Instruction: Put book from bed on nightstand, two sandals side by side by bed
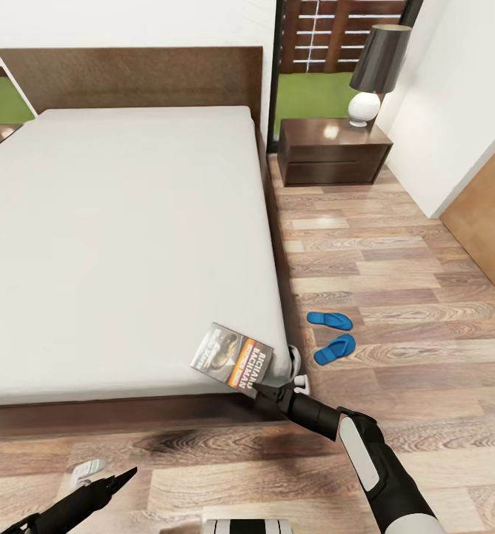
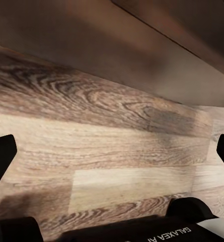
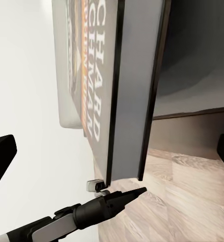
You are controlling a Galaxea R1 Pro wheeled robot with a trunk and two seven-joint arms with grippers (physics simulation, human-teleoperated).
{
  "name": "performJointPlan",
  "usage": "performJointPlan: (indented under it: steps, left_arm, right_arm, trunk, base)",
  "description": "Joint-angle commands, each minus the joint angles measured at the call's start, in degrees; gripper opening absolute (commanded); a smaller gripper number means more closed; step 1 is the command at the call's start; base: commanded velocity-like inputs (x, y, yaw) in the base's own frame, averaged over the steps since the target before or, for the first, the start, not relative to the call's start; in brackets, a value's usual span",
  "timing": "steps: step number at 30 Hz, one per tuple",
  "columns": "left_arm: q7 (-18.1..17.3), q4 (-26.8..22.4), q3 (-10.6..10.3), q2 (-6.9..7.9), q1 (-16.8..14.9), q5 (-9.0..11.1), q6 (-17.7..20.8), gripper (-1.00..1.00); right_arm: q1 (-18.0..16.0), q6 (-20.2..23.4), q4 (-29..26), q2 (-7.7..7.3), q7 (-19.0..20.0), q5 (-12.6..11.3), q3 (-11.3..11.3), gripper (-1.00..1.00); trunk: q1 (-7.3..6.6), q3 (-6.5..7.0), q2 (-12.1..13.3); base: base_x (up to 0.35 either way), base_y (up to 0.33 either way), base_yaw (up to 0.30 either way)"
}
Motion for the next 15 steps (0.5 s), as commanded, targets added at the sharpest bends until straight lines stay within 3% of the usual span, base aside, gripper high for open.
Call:
performJointPlan:
  steps: [1,15]
  left_arm:
    - [-0.2,0.0,0.4,-0.01,0.0,-0.5,0.1,1.00]
    - [-0.2,0.0,0.5,-0.01,0.0,-0.5,0.1,1.00]
  right_arm:
    - [0.0,0.3,0.0,0.05,0.1,-0.1,-0.2,1.00]
    - [0.0,0.3,0.0,0.05,0.1,-0.1,-0.2,1.00]
  trunk:
    - [0.00,-0.03,0.0]
    - [0.00,-0.03,0.0]
  base:
    - [0.017,0.015,0.000]
    - [0.002,0.002,0.000]
